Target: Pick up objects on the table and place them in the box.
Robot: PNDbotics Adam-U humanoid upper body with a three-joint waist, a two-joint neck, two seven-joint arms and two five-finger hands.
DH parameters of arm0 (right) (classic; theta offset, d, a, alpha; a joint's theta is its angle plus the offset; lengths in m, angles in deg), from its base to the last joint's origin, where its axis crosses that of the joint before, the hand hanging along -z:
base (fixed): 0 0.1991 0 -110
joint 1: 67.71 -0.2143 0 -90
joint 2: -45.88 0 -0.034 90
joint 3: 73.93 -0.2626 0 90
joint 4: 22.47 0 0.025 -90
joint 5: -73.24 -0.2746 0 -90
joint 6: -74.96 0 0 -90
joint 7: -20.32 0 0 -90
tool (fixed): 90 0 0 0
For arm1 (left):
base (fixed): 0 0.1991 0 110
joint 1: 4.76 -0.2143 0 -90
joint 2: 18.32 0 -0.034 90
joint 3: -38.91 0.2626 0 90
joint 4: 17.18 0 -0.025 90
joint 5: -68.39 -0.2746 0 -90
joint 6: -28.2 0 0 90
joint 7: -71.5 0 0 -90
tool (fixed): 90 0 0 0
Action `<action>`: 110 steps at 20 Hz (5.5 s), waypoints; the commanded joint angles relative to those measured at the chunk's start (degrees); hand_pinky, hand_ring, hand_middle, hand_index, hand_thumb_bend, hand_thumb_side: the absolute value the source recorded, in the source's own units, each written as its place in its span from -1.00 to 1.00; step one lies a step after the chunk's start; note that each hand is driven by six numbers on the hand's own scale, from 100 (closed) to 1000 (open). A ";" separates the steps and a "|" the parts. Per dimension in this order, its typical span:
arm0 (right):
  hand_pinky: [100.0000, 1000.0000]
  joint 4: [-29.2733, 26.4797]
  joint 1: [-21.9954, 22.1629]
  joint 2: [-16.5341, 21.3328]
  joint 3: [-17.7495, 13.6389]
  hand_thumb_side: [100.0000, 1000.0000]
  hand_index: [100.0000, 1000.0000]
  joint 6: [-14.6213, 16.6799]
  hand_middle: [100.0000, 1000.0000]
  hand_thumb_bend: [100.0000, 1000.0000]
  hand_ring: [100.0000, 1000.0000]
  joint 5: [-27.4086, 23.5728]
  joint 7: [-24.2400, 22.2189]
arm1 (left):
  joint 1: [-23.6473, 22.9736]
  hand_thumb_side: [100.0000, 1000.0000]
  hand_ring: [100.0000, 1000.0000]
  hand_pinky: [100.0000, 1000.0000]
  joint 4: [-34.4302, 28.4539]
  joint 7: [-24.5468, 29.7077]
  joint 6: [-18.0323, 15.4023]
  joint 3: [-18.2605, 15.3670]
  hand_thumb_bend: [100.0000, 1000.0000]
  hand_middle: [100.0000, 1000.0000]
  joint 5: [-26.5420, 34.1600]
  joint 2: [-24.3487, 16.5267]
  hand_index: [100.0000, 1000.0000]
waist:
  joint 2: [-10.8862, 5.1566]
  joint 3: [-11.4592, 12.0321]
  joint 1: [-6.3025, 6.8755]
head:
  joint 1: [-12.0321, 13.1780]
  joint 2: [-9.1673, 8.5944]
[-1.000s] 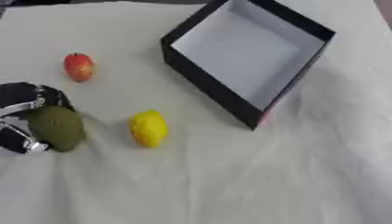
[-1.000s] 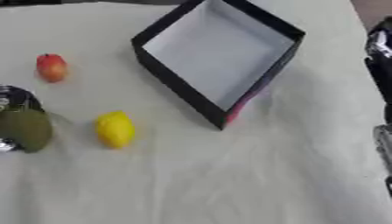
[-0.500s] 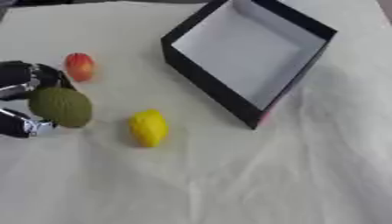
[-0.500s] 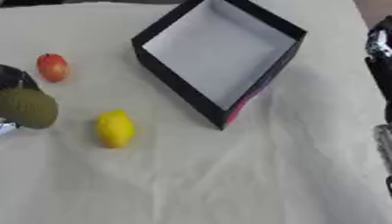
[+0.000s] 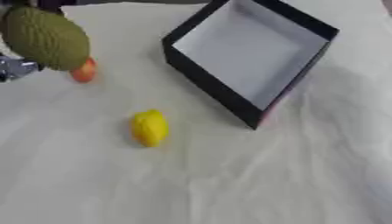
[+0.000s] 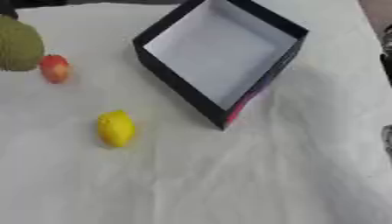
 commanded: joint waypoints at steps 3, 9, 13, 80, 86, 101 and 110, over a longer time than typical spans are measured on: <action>0.71 -2.81 -1.64 3.95 -2.75 -0.43 0.55 1.24 0.36 -1.00 0.62 0.55 3.38 | 6.48 -1.00 0.36 0.39 5.72 -3.01 -1.31 0.46 -0.66 0.32 -4.61 4.45 0.41 | -2.77 -1.15 -0.52 | 2.55 0.28; 0.72 -3.14 -1.93 11.48 -5.14 -0.68 0.55 4.42 0.36 -1.00 0.61 2.40 4.49 | 11.54 -1.00 0.36 0.38 13.49 -4.28 -5.50 2.39 -0.65 0.32 -9.47 12.19 0.40 | -3.58 -3.78 -1.42 | 5.95 0.54; 0.72 -3.14 -2.99 14.60 -5.92 -0.76 0.55 5.84 0.35 -1.00 0.61 -0.17 3.79 | 12.60 -1.00 0.36 0.38 18.58 -3.20 -8.35 2.88 -0.64 0.30 -12.61 17.28 0.38 | -4.03 -6.70 -2.15 | 8.93 0.84; 0.72 -3.14 3.53 16.64 -8.13 -0.70 0.54 6.38 0.33 -1.00 0.59 -1.11 5.65 | -5.36 -0.18 0.71 0.66 33.79 2.35 -5.76 -5.43 -0.03 0.66 -9.60 -6.73 0.79 | -5.60 -7.03 -0.88 | 5.34 2.88; 0.72 -3.14 3.20 16.04 -7.62 -0.67 0.54 5.95 0.33 -1.00 0.59 -1.03 5.37 | -4.56 -0.01 0.71 0.68 37.72 7.04 -6.42 -5.91 -0.16 0.64 -8.44 -3.08 0.78 | -5.00 -7.58 -1.01 | 6.29 2.45; 0.72 -3.14 0.35 15.30 -5.83 -0.61 0.54 5.10 0.32 -1.00 0.59 -1.30 3.85 | 0.42 -0.25 0.68 0.63 45.18 3.80 -4.96 -6.18 0.00 0.61 -16.20 4.64 0.79 | -2.87 -9.79 -0.53 | 9.57 1.21; 0.72 -3.14 0.03 14.48 -5.47 -0.58 0.54 4.67 0.32 -1.00 0.59 -0.97 3.66 | 1.06 -0.27 0.64 0.62 50.01 -3.55 -4.79 -9.16 -0.54 0.57 -23.00 7.73 0.72 | -1.87 -10.59 -0.40 | 10.29 0.42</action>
